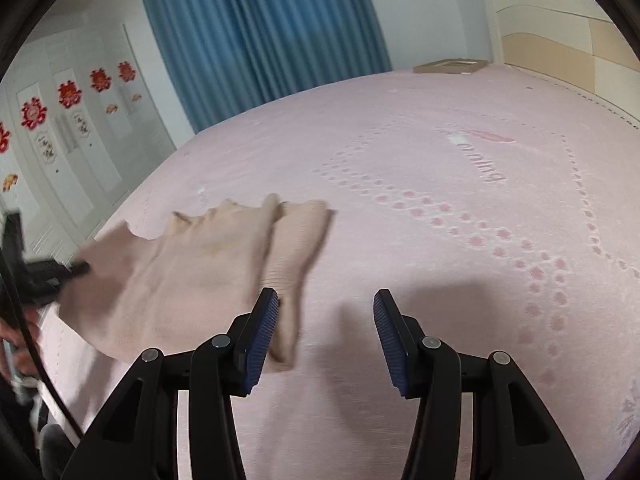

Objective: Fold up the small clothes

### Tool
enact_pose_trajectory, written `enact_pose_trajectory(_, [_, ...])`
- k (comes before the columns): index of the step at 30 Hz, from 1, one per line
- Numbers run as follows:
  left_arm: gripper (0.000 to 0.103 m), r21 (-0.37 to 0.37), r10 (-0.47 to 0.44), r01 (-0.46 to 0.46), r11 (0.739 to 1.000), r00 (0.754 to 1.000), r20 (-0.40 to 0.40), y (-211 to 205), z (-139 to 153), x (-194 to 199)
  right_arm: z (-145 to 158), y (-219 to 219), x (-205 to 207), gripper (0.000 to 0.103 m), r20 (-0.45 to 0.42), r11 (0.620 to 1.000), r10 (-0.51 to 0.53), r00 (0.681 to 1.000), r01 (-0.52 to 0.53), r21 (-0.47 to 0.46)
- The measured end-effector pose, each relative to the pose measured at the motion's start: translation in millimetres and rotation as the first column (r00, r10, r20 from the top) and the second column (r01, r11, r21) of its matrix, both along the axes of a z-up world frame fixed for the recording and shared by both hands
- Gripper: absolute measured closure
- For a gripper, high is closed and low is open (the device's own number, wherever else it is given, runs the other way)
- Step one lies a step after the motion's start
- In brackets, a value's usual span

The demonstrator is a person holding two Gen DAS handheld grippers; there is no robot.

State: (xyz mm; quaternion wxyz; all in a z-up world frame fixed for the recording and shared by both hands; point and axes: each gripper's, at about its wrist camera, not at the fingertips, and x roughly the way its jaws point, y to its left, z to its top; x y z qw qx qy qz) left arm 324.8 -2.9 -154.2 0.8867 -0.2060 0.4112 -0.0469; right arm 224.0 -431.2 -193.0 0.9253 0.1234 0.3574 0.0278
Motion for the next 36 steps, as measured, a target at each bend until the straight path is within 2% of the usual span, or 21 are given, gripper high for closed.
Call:
enact_pose_trajectory(4, [0.083,0.008,-0.067,0.067,0.998,0.997,0.048,-65.8,36.2,10.9,0.8,-26.6,-4.0,0.053,0.009,0.998,-0.054,0.998,0.054,0.039])
enact_pose_trajectory(7, [0.083,0.032,-0.112,0.112,0.993,0.993,0.019,-126.1,37.5,23.9,1.2,-50.6,-4.7,0.053,0.014,0.989,-0.12,0.993,0.118,0.093])
enact_pose_trajectory(10, [0.081,0.042,-0.152,0.154,0.987,0.988,-0.039,-181.6,8.0,33.5,-0.1,-68.8,-4.3,0.053,0.015,0.976,-0.176,0.984,0.173,0.134])
enact_pose_trajectory(11, [0.08,0.054,-0.181,0.186,0.981,0.98,-0.088,-204.0,-9.5,33.2,-1.2,-73.3,-3.9,0.053,0.01,0.972,-0.19,0.982,0.187,0.145])
enact_pose_trajectory(13, [0.078,0.057,-0.239,0.251,0.966,0.957,-0.164,-225.8,-33.6,36.1,-2.6,-76.3,-2.9,0.053,0.007,0.97,-0.19,0.982,0.187,0.156])
enact_pose_trajectory(14, [0.078,0.034,-0.291,0.304,0.952,0.933,-0.211,-234.9,-45.5,34.4,-2.9,-76.0,-2.3,0.053,0.008,0.971,-0.187,0.982,0.183,0.155])
enact_pose_trajectory(16, [0.075,0.04,-0.328,0.342,0.939,0.922,-0.204,-236.0,-41.8,27.3,-2.7,-73.6,-2.5,0.053,0.012,0.974,-0.184,0.983,0.181,0.138])
enact_pose_trajectory(18, [0.06,0.026,-0.363,0.369,0.929,0.922,-0.138,-224.7,-25.6,16.3,-0.5,-67.5,-0.5,0.053,0.022,0.978,-0.164,0.986,0.159,0.137])
enact_pose_trajectory(19, [0.044,0.016,-0.365,0.369,0.929,0.924,-0.113,-216.6,-18.5,13.0,1.4,-64.7,-2.0,0.053,0.026,0.979,-0.155,0.988,0.15,0.14])
enact_pose_trajectory(20, [0.032,0.015,-0.351,0.353,0.935,0.933,-0.076,-201.1,-11.6,6.7,3.3,-58.5,-0.2,0.053,0.034,0.981,-0.134,0.99,0.128,0.148])
enact_pose_trajectory(23, [0.031,0.055,-0.305,0.305,0.951,0.952,-0.008,-157.4,1.7,-8.1,8.8,-41.4,2.5,0.053,0.063,0.979,-0.065,0.996,0.052,0.197])
enact_pose_trajectory(26, [0.03,0.121,-0.261,0.264,0.957,0.964,-0.041,-124.6,-5.5,-24.2,16.1,-22.4,2.1,0.053,0.119,0.959,0.028,0.992,-0.061,0.278])
enact_pose_trajectory(29, [0.031,0.11,-0.272,0.282,0.953,0.958,-0.096,-98.4,-30.0,-39.3,21.3,1.5,4.2,0.052,0.163,0.939,0.107,0.981,-0.154,0.308])
enact_pose_trajectory(32, [0.032,0.108,-0.28,0.295,0.949,0.95,-0.137,-83.2,-54.3,-60.4,17.6,25.8,12.4,0.052,0.143,0.932,0.155,0.977,-0.193,0.305])
enact_pose_trajectory(36, [0.032,0.205,-0.292,0.315,0.927,0.947,-0.132,-91.3,-70.2,-78.0,4.7,48.4,27.3,0.052,0.103,0.93,0.157,0.982,-0.182,0.319])
